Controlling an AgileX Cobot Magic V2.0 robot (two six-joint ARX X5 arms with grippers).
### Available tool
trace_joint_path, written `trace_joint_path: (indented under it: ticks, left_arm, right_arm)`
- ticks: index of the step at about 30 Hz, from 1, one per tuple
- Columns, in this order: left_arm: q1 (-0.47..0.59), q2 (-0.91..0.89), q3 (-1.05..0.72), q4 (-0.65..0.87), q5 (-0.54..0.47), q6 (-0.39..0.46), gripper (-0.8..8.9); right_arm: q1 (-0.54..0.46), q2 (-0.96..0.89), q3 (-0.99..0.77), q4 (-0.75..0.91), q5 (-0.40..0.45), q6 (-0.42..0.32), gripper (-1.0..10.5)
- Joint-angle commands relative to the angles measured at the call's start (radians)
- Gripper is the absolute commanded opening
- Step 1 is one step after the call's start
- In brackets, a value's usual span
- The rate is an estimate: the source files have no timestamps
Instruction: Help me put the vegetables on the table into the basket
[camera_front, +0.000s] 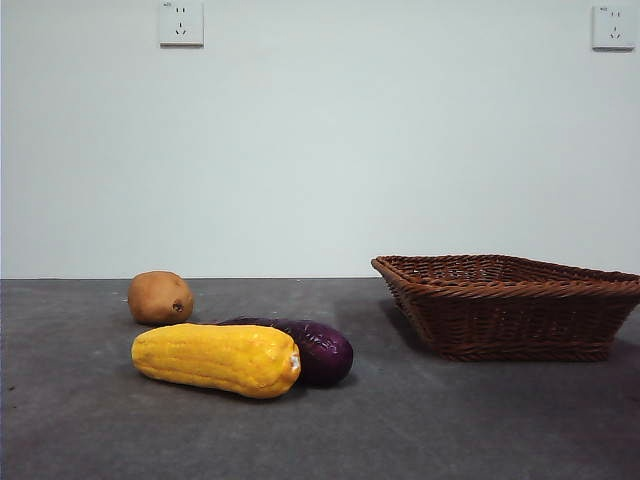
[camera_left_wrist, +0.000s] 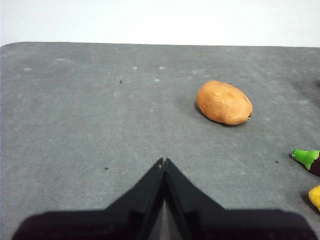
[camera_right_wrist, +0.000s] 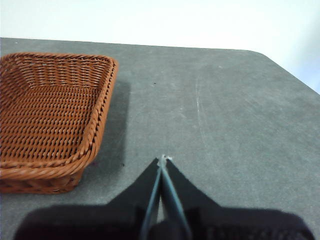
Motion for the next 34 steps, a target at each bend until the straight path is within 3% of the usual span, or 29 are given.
trace_joint_path:
  ticks: [1,9,16,25,34]
  left_arm:
    - [0.002,0.001,-0.01,0.005,0.001,-0.003,-0.03]
    - [0.002,0.001,-0.01,0.005,0.008,-0.009,-0.04]
    - [0.002,0.003,-0.01,0.037,0.009,-0.089,-0.06]
    - [0.002,0.034,0.078,0.042,0.066,-0.118,-0.06]
    - [0.002,0.18,0.229,0.033,0.115,-0.154,-0.06]
  right_arm:
    - [0.0,-0.003,-0.009,0.003,-0.007,0.012,0.0]
    - [0.0,-0.002,-0.009,-0.002,-0.053,0.265,0.0]
    - [0.0,-0.002,-0.003,0.006,-0.136,0.307,0.0]
    - [0.0,0.021,0.086,-0.025,-0.172,0.455,0.0]
    - [0.001,0.175,0.285,-0.076,-0.237,0.458,0.0]
